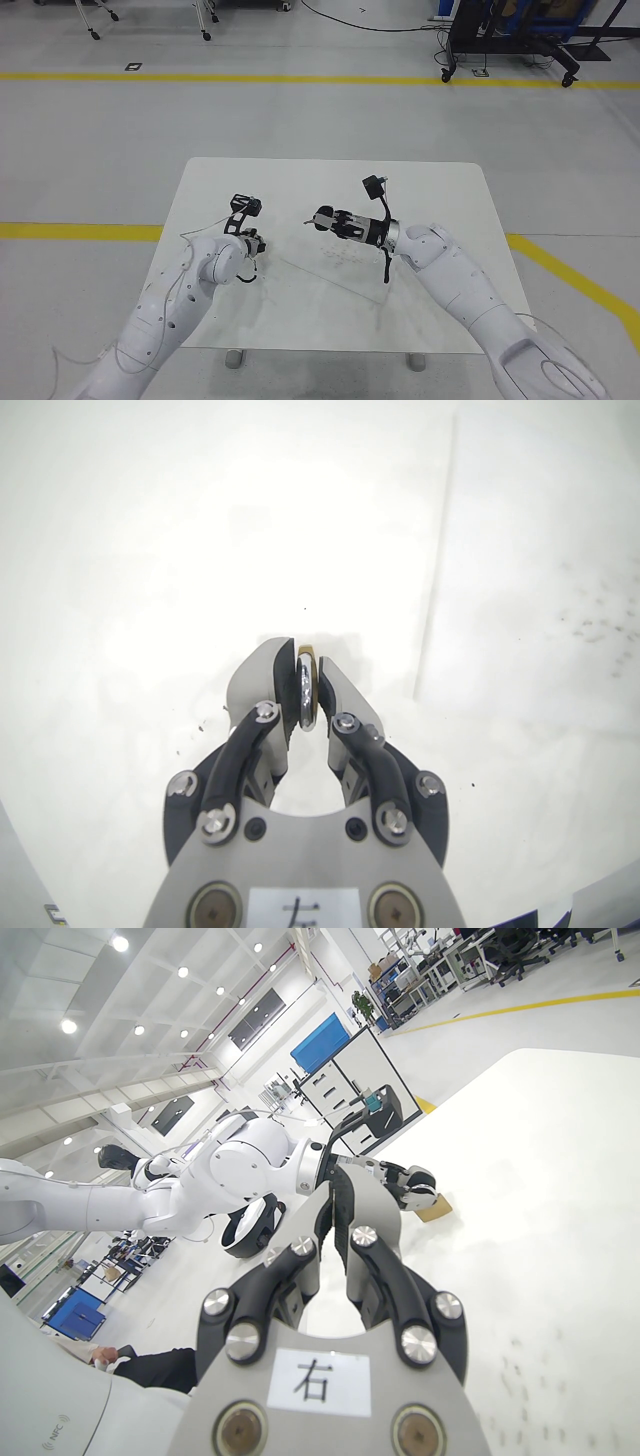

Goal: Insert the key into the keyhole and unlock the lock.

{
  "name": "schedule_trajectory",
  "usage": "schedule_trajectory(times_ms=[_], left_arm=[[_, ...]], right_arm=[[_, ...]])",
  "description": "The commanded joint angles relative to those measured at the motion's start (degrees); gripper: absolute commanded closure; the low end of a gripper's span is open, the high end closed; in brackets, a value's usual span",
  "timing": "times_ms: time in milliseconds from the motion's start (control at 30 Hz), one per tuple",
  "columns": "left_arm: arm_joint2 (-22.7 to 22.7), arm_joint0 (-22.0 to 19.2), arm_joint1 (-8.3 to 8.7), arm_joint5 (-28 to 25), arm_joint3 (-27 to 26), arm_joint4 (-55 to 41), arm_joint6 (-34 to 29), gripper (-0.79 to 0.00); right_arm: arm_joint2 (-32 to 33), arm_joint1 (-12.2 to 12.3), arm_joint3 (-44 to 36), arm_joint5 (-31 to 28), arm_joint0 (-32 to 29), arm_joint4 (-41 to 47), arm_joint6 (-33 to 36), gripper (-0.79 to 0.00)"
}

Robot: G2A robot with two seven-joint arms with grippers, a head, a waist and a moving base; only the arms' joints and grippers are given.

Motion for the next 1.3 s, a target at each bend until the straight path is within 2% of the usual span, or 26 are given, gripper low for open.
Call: schedule_trajectory(times_ms=[0, 100, 167, 433, 500, 533, 567, 600, 867, 1033, 1267], left_arm=[[0.0, 0.1, -0.09, -0.3, -0.1, 0.1, -0.2, -0.403], [-0.2, 0.2, -0.20, -0.3, -0.3, 0.5, -0.5, -0.443], [-0.4, 0.4, -0.22, -0.2, -0.6, 0.7, -0.6, -0.428], [-1.5, 1.6, -0.16, -0.4, -2.2, 1.6, -2.4, -0.280], [-1.8, 2.0, -0.16, -0.1, -2.6, 1.9, -2.9, -0.212], [-1.9, 2.1, -0.17, 0.0, -2.8, 2.0, -3.0, -0.154], [-2.1, 2.1, -0.17, 0.4, -2.8, 2.3, -3.2, -0.046], [-2.2, 2.2, -0.18, 0.5, -2.9, 2.5, -3.2, 0.000], [-4.3, 3.3, -0.27, 0.2, -3.9, 1.4, -0.1, 0.000], [-6.9, 4.1, -0.24, -2.7, -3.1, -3.2, 3.2, 0.000], [-6.2, 3.3, -0.49, -3.1, -1.5, -1.8, 0.7, 0.000]], right_arm=[[0.0, 0.0, 0.0, 0.0, 0.0, 0.0, 0.0, 0.000], [0.0, 0.0, 0.0, 0.0, 0.0, 0.0, 0.0, 0.000], [0.0, 0.0, 0.0, 0.0, 0.0, 0.0, 0.0, 0.000], [0.0, 0.0, 0.0, 0.0, 0.0, 0.0, 0.0, 0.000], [0.0, 0.0, 0.0, 0.0, 0.0, 0.0, 0.0, 0.000], [0.0, 0.0, 0.0, 0.0, 0.0, 0.0, 0.0, 0.000], [0.0, 0.0, 0.0, 0.0, 0.0, 0.0, 0.0, 0.000], [0.0, 0.0, 0.0, 0.0, 0.0, 0.0, 0.0, 0.000], [0.0, 0.0, 0.0, 0.0, 0.0, 0.0, 0.0, 0.000], [0.0, 0.0, 0.0, 0.0, 0.0, 0.0, 0.0, 0.000], [0.0, 0.0, 0.0, 0.0, 0.0, 0.0, 0.0, 0.000]])
